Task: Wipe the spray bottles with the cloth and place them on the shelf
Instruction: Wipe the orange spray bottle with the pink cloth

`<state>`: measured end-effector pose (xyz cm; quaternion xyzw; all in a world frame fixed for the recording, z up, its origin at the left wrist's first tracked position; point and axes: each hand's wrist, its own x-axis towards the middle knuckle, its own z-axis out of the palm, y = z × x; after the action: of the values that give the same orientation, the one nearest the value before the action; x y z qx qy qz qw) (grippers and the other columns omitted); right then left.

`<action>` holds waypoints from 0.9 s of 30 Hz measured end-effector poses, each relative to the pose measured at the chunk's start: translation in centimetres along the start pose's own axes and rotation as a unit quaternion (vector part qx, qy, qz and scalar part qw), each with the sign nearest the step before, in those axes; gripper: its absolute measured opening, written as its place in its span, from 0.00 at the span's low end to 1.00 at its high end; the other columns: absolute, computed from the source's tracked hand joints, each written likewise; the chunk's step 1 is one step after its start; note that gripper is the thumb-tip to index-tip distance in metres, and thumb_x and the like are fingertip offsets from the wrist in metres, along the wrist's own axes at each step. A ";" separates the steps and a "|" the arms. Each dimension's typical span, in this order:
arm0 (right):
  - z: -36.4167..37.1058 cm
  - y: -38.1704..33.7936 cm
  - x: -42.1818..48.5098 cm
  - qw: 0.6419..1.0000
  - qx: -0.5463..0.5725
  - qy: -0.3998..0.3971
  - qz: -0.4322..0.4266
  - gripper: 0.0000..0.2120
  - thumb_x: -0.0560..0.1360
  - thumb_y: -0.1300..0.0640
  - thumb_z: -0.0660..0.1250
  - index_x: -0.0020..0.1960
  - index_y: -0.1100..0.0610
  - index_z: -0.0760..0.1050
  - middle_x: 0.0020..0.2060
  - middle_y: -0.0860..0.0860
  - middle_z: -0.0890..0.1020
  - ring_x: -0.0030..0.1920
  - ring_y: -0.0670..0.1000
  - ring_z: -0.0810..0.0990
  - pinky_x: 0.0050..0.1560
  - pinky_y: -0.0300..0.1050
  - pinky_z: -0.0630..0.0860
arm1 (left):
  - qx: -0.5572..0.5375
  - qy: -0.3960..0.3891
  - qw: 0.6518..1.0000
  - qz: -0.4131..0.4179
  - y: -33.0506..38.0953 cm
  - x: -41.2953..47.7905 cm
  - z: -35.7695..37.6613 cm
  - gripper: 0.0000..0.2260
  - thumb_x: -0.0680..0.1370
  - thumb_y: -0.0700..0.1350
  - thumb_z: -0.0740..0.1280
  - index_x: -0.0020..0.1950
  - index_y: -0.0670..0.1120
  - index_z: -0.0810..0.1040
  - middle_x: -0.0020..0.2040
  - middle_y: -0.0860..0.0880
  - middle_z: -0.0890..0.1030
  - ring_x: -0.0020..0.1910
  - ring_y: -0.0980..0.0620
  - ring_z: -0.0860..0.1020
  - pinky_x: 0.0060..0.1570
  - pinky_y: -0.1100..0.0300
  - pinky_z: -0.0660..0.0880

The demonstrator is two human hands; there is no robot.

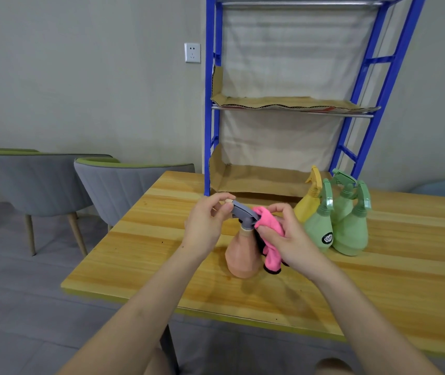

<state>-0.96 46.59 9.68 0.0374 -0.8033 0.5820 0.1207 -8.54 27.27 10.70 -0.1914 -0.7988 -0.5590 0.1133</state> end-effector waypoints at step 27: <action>-0.6 0.0 -1.1 0.987 0.061 0.146 -0.009 0.14 0.85 0.61 0.63 0.62 0.46 0.82 0.54 0.42 0.87 0.60 0.43 0.83 0.63 0.44 0.79 | -0.118 -0.080 0.987 -0.078 2.1 -1.2 0.9 0.11 0.85 0.44 0.65 0.59 0.53 0.87 0.54 0.54 0.87 0.56 0.57 0.82 0.54 0.67 0.76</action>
<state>0.23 47.04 9.58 -0.0333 -0.7396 0.6280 0.2398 -6.53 28.48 11.68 -0.1847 -0.7460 -0.6396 -0.0180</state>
